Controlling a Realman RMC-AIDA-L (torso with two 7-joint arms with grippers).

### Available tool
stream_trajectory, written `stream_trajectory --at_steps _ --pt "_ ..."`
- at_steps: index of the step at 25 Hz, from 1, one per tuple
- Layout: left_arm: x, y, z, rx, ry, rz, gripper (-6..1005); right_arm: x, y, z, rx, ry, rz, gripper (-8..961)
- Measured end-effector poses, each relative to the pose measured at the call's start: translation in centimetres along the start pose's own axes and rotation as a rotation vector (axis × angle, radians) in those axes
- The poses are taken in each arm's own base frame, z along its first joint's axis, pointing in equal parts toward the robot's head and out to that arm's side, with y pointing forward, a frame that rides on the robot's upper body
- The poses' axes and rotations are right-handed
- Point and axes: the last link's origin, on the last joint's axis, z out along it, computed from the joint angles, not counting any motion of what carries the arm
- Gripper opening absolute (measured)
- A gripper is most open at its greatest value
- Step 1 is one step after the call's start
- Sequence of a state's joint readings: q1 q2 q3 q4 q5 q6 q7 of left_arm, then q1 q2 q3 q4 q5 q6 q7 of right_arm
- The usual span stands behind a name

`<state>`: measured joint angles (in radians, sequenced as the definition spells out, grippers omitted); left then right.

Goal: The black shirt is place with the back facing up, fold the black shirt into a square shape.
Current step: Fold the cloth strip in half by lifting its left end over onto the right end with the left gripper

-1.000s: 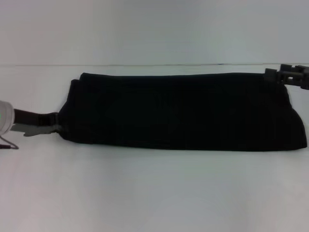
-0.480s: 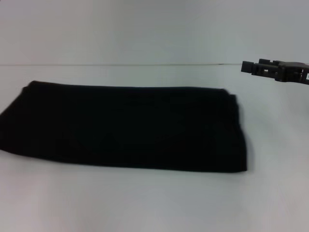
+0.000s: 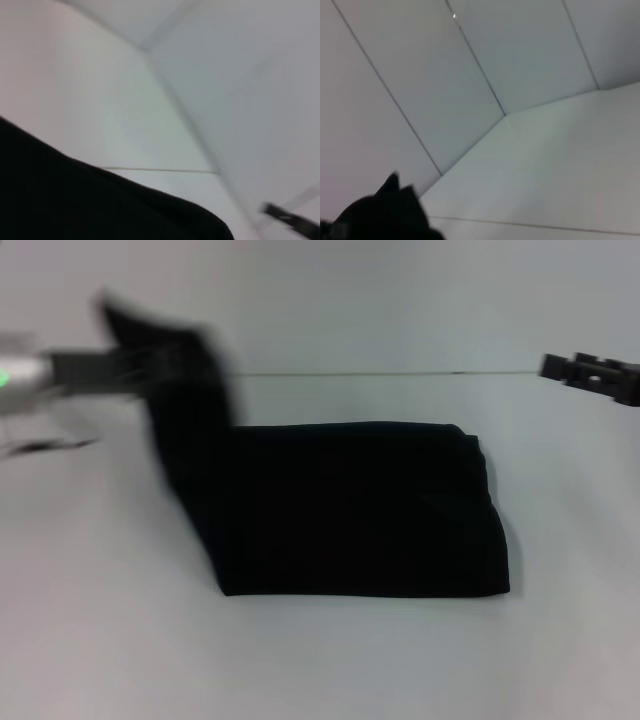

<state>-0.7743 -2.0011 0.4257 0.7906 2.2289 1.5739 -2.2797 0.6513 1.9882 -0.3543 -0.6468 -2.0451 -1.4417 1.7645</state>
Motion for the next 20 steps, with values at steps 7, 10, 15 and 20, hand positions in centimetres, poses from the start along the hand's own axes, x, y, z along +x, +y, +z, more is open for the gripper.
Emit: stream_trajectory --at_steps 7,10,15,20 --pt "-1.5 8.5 14.5 -0.19 -0.153 0.109 27 0.6 -1.1 -4.7 0.007 -0.031 -0.009 900" --pt "-4.3 9.2 18.4 -0.196 -0.137 0.075 27 0.7 -1.2 -5.9 0.009 -0.035 -0.018 899" --pt "-9.8 8.5 20.8 -0.205 -0.013 0.002 26 0.9 -1.3 -6.6 0.007 -0.025 -0.027 899" --pt "-12.6 9.6 19.6 -0.339 0.1 -0.009 82 1.3 -1.6 -6.6 0.024 0.005 -0.009 899"
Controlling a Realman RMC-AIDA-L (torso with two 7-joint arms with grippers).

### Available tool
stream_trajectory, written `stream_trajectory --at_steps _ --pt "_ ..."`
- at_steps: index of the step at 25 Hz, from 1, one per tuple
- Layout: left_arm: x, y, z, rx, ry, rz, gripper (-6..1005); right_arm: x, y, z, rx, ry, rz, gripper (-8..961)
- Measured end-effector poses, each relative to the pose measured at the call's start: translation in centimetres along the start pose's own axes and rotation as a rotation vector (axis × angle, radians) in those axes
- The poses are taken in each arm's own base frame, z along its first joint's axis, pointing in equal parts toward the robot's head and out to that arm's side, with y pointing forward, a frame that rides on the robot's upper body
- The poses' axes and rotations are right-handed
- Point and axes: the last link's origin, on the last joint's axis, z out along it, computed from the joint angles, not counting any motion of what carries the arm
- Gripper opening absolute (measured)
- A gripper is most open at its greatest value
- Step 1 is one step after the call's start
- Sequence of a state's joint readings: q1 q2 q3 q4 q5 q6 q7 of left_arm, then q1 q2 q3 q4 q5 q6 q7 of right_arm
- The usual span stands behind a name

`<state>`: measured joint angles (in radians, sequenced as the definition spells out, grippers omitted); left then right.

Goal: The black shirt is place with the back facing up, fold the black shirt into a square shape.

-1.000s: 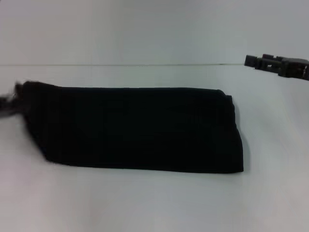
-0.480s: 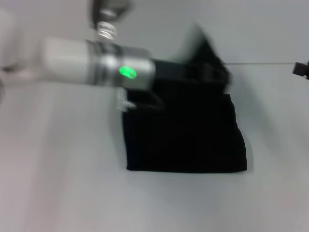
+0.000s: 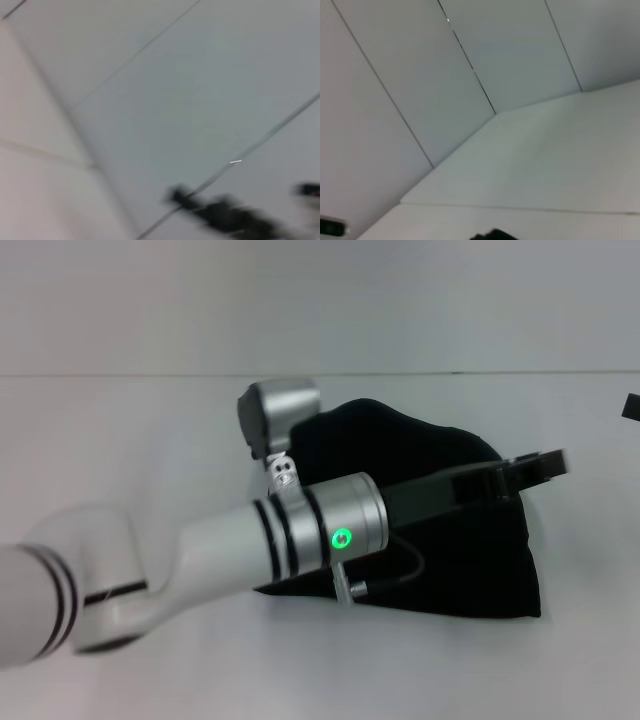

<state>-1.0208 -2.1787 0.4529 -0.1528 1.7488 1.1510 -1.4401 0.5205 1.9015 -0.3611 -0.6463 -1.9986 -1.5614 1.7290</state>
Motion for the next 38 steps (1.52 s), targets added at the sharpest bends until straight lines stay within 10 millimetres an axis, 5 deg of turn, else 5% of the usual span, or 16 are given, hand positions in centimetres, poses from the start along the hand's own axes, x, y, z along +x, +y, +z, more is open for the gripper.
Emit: stream_trajectory --at_steps 6,15,24,38 --pt "-0.1 2.8 -2.9 -0.257 0.12 0.048 309 0.0 -0.9 0.6 0.058 0.078 0.089 899" --pt "1.1 0.1 -9.7 -0.196 0.131 0.151 803 0.0 -1.1 4.5 0.141 0.322 0.251 900" --pt "2.0 -1.9 -14.1 -0.052 0.09 0.287 861 1.3 -0.5 8.6 0.168 0.385 0.303 900" --pt "3.3 -3.2 -15.5 0.055 -0.017 0.392 879 3.9 0.1 11.0 0.202 0.393 0.389 882"
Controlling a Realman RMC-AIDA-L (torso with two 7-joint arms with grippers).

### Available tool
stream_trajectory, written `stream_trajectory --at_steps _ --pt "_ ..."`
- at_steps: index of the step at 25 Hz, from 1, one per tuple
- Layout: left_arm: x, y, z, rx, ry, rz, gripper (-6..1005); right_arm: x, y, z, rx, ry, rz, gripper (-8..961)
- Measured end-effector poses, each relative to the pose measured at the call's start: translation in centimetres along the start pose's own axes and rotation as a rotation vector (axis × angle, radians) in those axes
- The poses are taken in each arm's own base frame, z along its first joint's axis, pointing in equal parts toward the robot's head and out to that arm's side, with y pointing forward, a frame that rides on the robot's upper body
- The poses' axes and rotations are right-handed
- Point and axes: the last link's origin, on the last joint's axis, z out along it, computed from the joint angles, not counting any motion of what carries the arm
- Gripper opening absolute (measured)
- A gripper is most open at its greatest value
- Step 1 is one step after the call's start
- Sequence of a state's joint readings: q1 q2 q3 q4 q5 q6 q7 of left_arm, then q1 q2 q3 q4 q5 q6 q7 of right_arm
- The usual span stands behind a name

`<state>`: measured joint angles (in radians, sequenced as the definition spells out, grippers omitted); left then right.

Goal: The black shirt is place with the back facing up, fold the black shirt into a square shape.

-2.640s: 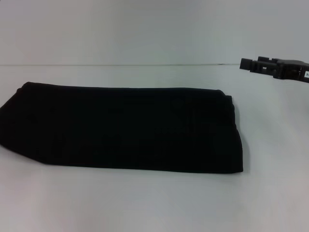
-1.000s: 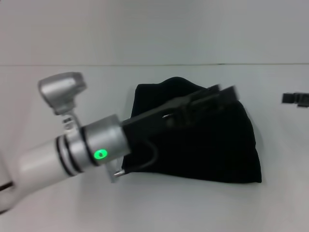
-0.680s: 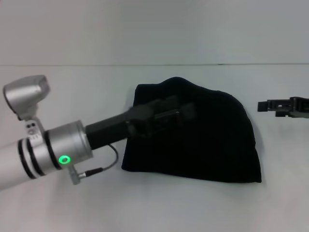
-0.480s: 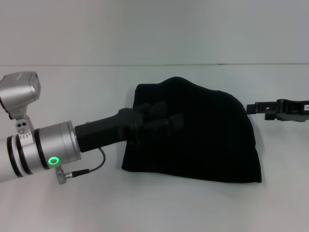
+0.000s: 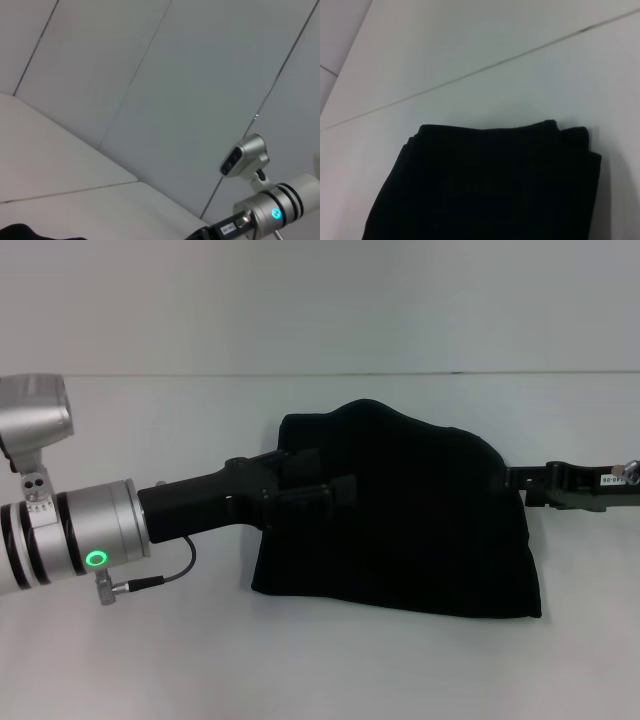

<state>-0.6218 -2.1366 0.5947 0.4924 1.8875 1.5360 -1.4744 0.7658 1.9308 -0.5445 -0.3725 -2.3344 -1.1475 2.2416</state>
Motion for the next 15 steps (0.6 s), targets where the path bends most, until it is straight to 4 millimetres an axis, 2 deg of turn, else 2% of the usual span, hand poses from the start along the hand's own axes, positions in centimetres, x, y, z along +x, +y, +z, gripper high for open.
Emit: stream_trajectory --at_steps 2,10,15 --pt "0.1 -0.1 0.1 0.007 -0.004 0.005 878 0.2 0.0 0.1 -0.003 0.0 0.01 876" --pt "0.2 -0.5 0.2 0.03 -0.009 0.01 877 0.6 0.4 1.3 -0.002 -0.018 0.036 695" --pt "0.2 -0.6 0.2 0.041 -0.01 0.008 877 -0.2 0.4 1.6 0.005 -0.098 0.049 586"
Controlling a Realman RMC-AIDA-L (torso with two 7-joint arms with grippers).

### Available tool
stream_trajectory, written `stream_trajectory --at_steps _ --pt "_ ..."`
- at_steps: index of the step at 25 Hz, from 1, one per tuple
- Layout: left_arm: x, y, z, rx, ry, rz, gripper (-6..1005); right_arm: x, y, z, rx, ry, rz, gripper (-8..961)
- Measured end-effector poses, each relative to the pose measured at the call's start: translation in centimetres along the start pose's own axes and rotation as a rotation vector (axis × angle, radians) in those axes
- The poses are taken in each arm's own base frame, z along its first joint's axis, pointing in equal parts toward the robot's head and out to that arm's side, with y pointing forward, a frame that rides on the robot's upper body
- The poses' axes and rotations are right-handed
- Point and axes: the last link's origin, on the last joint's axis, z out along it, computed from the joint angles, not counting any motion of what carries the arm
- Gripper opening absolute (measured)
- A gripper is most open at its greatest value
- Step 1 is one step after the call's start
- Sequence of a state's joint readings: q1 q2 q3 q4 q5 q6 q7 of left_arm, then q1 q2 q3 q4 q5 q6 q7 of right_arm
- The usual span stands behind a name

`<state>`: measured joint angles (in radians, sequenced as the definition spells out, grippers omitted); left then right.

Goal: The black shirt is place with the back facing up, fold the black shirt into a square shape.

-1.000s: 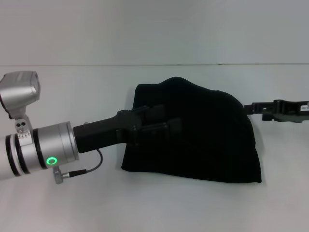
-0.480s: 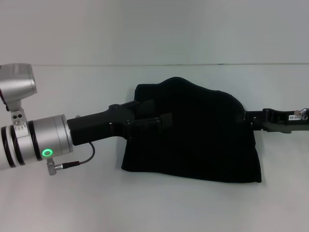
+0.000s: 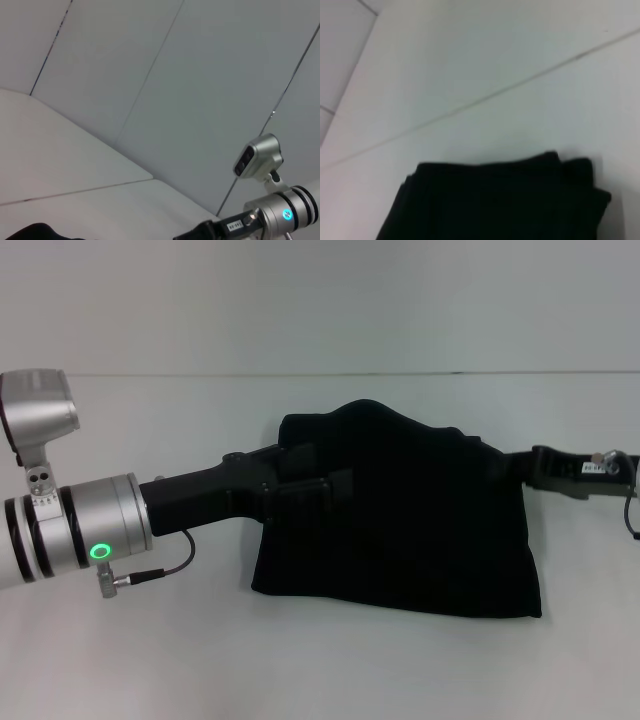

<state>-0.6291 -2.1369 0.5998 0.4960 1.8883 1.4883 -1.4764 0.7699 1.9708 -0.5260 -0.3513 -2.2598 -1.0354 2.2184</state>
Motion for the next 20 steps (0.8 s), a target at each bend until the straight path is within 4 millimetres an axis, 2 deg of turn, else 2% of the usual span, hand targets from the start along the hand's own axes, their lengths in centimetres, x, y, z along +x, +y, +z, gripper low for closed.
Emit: stream_trajectory --at_steps 3,6,11,15,20 --pt "0.0 -0.2 0.0 0.013 -0.001 -0.006 876 -0.3 0.3 0.1 -0.012 -0.018 -0.011 520" --pt "0.0 -0.3 0.0 0.018 -0.003 -0.006 876 -0.5 0.7 0.4 -0.017 -0.016 -0.023 268" --pt "0.0 -0.4 0.1 0.025 -0.004 -0.008 875 -0.6 1.1 0.9 -0.015 -0.012 -0.038 65" --pt "0.0 -0.4 0.3 0.023 -0.004 -0.009 875 -0.5 1.3 1.4 0.005 -0.016 -0.058 30" --pt "0.2 -0.4 0.4 0.02 -0.004 -0.026 875 -1.4 1.6 1.5 0.019 -0.033 -0.098 12"
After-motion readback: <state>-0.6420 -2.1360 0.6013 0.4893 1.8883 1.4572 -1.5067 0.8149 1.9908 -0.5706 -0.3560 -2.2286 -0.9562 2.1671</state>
